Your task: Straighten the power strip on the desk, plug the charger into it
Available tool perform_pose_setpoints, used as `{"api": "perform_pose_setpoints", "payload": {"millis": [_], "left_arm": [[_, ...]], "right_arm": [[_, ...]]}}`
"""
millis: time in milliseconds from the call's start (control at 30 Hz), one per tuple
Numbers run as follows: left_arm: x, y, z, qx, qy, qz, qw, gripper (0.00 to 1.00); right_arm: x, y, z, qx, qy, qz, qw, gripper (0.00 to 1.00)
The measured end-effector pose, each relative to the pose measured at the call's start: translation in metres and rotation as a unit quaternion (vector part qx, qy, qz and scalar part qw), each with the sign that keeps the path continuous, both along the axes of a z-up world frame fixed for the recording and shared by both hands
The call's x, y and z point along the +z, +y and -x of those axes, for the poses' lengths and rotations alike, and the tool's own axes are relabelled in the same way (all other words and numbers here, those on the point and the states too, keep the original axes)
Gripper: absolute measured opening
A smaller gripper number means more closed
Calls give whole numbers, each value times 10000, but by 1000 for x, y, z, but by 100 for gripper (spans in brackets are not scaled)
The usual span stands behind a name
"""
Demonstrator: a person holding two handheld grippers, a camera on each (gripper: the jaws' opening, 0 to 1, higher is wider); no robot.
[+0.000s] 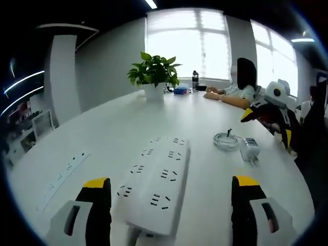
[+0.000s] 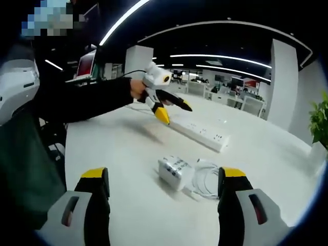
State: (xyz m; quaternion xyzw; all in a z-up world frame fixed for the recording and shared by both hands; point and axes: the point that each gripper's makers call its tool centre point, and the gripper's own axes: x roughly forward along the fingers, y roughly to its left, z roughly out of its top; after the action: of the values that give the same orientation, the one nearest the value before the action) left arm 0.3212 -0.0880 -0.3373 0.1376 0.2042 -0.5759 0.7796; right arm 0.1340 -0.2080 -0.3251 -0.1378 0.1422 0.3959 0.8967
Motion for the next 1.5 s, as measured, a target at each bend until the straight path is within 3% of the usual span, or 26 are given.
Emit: {"api": "perform_pose_setpoints", "payload": {"millis": [200, 500, 867, 1267, 1400, 1500], "left_arm": [[12, 12, 4, 225, -163, 170, 9995, 99], [9, 30, 6, 525, -144, 208, 9983, 99], [0, 50, 21, 639, -105, 225, 9976, 99], [6, 56, 28, 755, -19, 480, 9960, 99], [3, 59, 33, 690, -107, 423, 9967, 99], [2, 64, 35, 755, 6, 485, 9960, 99]], "right_arm": [[3, 2, 0, 20, -38, -33, 10000, 87], [2, 3, 2, 57, -52, -60, 10000, 87], [3, 2, 2, 93, -55, -72, 9999, 85], [6, 7, 2, 183, -67, -47, 9998, 84], [6, 8, 2, 196, -66, -40, 9998, 84], [6, 8, 3, 193, -58, -45, 9998, 84]]}}
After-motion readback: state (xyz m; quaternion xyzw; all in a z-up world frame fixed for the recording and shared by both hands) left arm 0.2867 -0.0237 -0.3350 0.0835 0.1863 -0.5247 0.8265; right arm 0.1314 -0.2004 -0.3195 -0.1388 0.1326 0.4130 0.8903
